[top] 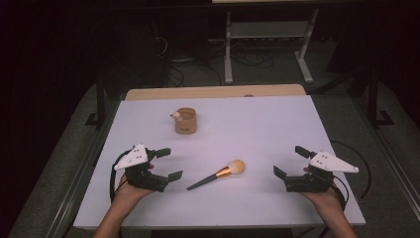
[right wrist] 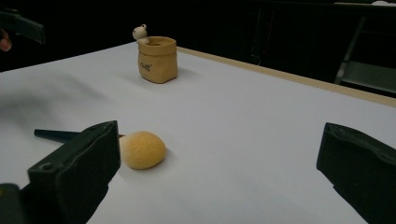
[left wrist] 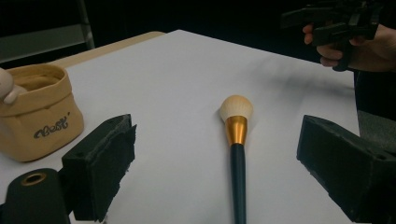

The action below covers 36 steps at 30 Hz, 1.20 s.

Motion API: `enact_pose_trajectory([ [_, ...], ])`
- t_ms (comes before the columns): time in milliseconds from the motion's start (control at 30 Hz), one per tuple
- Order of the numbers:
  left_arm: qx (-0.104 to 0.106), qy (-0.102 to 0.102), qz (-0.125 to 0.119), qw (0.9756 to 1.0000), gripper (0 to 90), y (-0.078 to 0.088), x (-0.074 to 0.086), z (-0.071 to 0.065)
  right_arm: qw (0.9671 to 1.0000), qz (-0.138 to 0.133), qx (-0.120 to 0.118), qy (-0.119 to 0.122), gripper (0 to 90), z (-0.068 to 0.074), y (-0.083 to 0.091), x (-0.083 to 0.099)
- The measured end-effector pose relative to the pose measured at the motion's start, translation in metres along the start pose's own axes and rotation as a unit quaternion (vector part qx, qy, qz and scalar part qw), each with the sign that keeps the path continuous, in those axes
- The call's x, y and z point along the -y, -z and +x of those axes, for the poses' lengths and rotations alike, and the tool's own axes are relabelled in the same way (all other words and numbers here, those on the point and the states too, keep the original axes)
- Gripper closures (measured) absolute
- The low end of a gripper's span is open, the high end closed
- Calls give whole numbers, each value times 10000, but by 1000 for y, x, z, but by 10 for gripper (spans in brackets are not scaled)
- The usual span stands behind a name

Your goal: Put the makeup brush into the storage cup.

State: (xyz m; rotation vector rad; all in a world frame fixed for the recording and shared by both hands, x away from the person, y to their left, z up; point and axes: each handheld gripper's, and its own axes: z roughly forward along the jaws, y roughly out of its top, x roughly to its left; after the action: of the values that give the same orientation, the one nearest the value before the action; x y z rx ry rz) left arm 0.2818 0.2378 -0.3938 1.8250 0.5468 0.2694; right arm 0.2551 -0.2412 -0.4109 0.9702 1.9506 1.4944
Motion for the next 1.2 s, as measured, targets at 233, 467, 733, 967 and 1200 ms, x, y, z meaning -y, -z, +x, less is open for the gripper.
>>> enact_pose_trajectory([
  [233, 55, -13, -49, 10000, 108, -5, -5, 2, 10000, -30, 14, -14, 0, 0, 0, 0],
  [467, 138, -69, -50, 9999, 109, -11, -11, 2, 10000, -31, 12, -11, 0, 1, 0, 0],
  [733, 203, -70, -67, 9997, 109, -16, -13, 4, 10000, -39, 7, -1, 0, 1, 0, 0],
  [967, 253, -79, -77, 9996, 109, -20, -16, 4, 10000, -30, 5, -5, 0, 1, 0, 0],
  [1200, 296, -109, -86, 9995, 109, -26, -18, 4, 10000, -31, 10, -8, 0, 1, 0, 0],
])
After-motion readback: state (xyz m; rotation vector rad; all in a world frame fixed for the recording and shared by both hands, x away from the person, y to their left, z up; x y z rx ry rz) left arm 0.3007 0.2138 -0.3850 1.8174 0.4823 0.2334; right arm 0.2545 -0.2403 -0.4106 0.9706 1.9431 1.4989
